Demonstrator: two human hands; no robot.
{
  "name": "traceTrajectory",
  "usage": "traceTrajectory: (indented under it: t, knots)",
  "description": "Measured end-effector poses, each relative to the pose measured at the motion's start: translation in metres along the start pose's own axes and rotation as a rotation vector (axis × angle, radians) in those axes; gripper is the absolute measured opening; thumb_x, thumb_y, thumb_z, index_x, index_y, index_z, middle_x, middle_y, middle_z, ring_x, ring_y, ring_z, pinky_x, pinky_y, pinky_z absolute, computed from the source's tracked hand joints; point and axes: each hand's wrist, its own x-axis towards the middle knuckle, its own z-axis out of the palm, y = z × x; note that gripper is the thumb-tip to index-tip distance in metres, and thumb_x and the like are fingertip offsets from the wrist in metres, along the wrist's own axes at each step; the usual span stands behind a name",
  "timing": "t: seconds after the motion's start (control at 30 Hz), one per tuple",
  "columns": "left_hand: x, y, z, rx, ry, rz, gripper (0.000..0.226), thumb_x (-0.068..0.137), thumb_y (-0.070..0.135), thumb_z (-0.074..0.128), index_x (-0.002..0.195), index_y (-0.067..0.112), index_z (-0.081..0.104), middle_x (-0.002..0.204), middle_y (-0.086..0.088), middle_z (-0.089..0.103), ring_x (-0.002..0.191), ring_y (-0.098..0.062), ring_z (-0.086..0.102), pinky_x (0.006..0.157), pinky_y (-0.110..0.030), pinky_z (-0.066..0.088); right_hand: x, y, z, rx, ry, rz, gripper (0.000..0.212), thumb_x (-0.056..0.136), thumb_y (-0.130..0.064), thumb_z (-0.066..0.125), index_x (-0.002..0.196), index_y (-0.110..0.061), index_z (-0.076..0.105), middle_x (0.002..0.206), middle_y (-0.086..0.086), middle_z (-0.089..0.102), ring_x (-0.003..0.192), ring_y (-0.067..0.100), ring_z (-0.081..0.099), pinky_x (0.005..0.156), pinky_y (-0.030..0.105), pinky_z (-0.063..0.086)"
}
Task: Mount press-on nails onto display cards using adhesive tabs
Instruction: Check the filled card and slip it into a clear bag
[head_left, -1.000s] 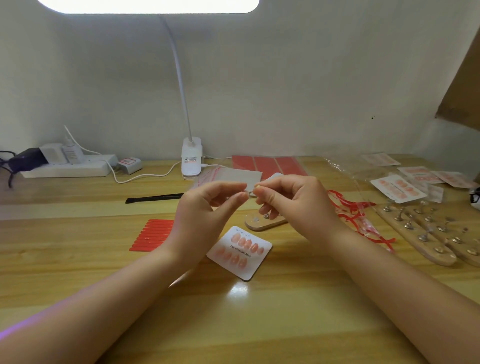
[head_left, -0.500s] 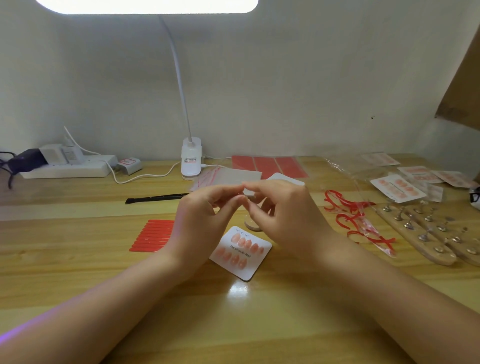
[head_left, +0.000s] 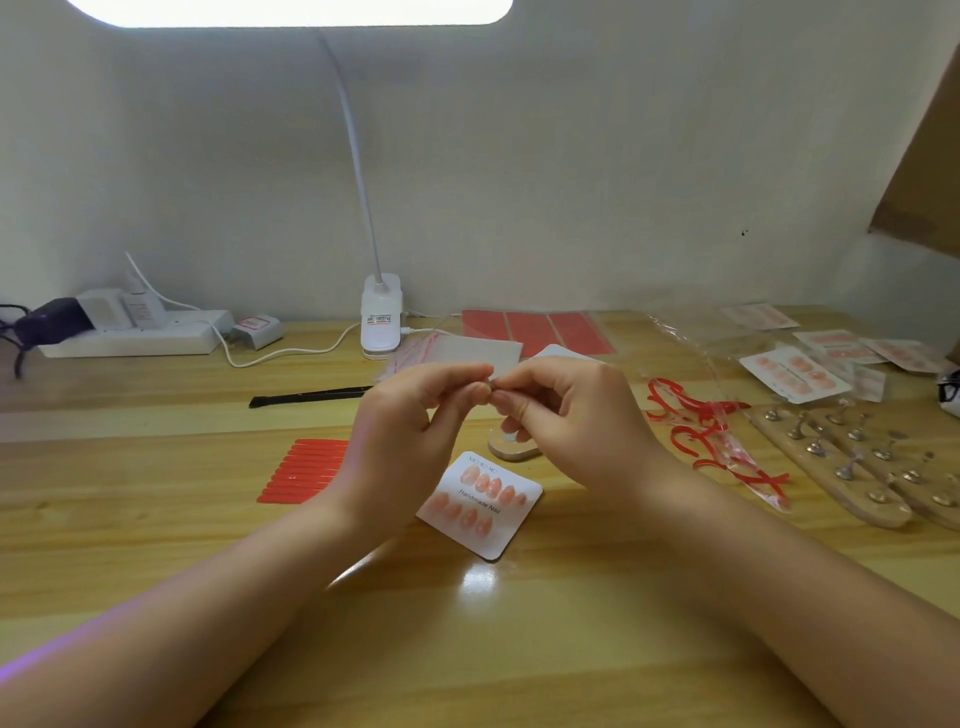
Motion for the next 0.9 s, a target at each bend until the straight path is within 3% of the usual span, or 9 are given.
traceTrajectory:
  t: [0.17, 0.33, 0.47, 0.7, 0.9]
  knots:
    - [0.003, 0.004, -0.004, -0.050, -0.012, -0.074, 0.019, 0.082, 0.022, 0.069, 0.102, 0.023, 0.068, 0.089, 0.021, 0.067, 0.082, 0.007, 0.064, 0.074, -0.007, 0.047, -0.002, 0.000, 0.001, 0.040, 0.009, -0.002, 0.008, 0.088, -0.008, 0.069, 0.094, -0.007, 0.074, 0.073, 0.008, 0.069, 0.063, 0.013, 0.069, 0.058, 0.024, 0.057]
    - [0.005, 0.006, -0.007, -0.128, -0.009, -0.151, 0.018, 0.075, 0.032, 0.072, 0.093, 0.032, 0.068, 0.082, 0.018, 0.070, 0.077, 0.002, 0.066, 0.071, -0.008, 0.048, -0.003, -0.002, 0.002, 0.028, 0.043, -0.013, 0.006, 0.087, -0.011, 0.071, 0.089, -0.007, 0.075, 0.068, 0.009, 0.070, 0.058, 0.017, 0.069, 0.056, 0.031, 0.059]
    - [0.004, 0.004, -0.007, -0.119, 0.013, -0.128, 0.019, 0.076, 0.032, 0.073, 0.094, 0.031, 0.069, 0.084, 0.019, 0.071, 0.078, 0.001, 0.067, 0.071, -0.009, 0.049, -0.005, -0.004, 0.003, -0.003, 0.050, -0.009, 0.010, 0.087, -0.016, 0.071, 0.088, -0.007, 0.075, 0.067, 0.006, 0.070, 0.058, 0.012, 0.069, 0.057, 0.028, 0.058]
    - [0.004, 0.002, -0.009, -0.101, 0.092, -0.052, 0.022, 0.077, 0.019, 0.079, 0.088, 0.035, 0.068, 0.084, 0.017, 0.071, 0.076, -0.005, 0.068, 0.071, -0.013, 0.050, -0.007, -0.008, 0.008, 0.007, 0.093, 0.046, 0.014, 0.087, -0.018, 0.071, 0.079, -0.006, 0.072, 0.063, 0.004, 0.068, 0.057, 0.014, 0.068, 0.060, 0.040, 0.057]
    - [0.000, 0.004, 0.000, -0.107, 0.117, -0.020, 0.010, 0.084, 0.015, 0.070, 0.089, 0.020, 0.063, 0.081, 0.009, 0.066, 0.075, -0.009, 0.063, 0.071, -0.020, 0.052, -0.006, -0.012, 0.009, 0.076, 0.118, 0.100, 0.012, 0.087, -0.017, 0.072, 0.079, -0.008, 0.070, 0.065, 0.002, 0.068, 0.057, 0.012, 0.069, 0.057, 0.039, 0.059]
